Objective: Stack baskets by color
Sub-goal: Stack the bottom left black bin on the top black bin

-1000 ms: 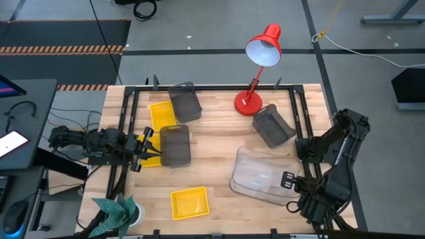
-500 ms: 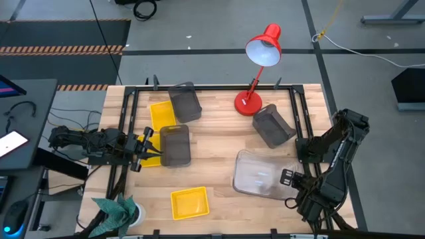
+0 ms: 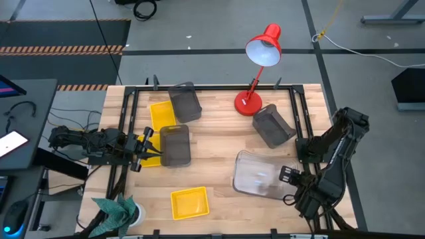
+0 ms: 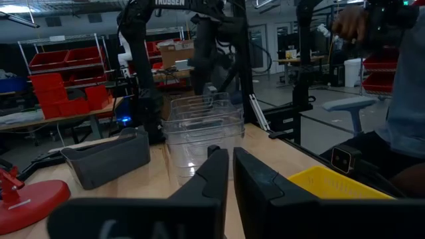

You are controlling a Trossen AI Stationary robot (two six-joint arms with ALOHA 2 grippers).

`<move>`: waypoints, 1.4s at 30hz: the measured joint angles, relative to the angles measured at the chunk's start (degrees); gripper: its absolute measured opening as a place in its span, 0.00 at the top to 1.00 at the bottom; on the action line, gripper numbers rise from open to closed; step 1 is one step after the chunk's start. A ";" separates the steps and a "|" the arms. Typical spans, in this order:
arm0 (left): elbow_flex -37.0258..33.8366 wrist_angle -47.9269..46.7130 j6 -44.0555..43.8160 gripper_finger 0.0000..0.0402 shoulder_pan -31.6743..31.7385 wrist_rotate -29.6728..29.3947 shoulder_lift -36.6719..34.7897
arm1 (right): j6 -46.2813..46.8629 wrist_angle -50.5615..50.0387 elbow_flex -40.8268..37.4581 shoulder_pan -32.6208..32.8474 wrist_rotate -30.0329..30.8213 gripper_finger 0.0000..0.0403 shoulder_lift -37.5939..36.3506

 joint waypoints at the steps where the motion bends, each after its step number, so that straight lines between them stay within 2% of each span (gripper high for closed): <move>1: -0.02 0.00 -0.02 0.92 0.00 0.00 0.00 | 0.33 0.45 0.95 -0.31 0.08 0.67 -0.36; 7: 0.00 0.00 0.00 0.92 0.00 0.00 -0.01 | 5.62 0.28 5.79 -4.05 3.09 0.67 -5.37; 14: -0.01 0.00 -0.02 0.94 0.00 0.01 -0.01 | 6.89 3.57 6.03 -10.91 6.69 0.68 -12.95; 17: 0.00 0.00 0.00 0.93 0.00 0.02 0.00 | 5.83 10.88 6.03 -14.26 9.60 0.68 -15.23; 24: 0.00 0.01 0.00 0.91 0.00 0.02 0.00 | -0.45 35.61 6.03 -20.89 24.20 0.68 -18.13; 26: 0.00 0.00 -0.02 0.91 0.00 0.02 0.00 | -0.64 42.50 6.03 -23.07 26.48 0.68 -18.36; 32: -0.01 0.00 0.00 0.93 0.00 0.02 0.00 | -3.18 52.93 5.99 -29.76 26.60 0.68 -17.84; 35: 0.00 0.00 0.00 0.93 0.00 0.02 0.00 | -3.07 55.60 4.63 -33.39 24.09 0.68 -17.30; 39: 0.00 0.17 -0.01 0.92 0.00 0.02 0.00 | -0.59 61.39 0.66 -37.43 17.72 0.68 -16.94; 42: -0.02 0.91 -0.01 0.91 0.00 0.02 0.02 | 1.56 63.18 -1.83 -38.42 16.73 0.68 -17.48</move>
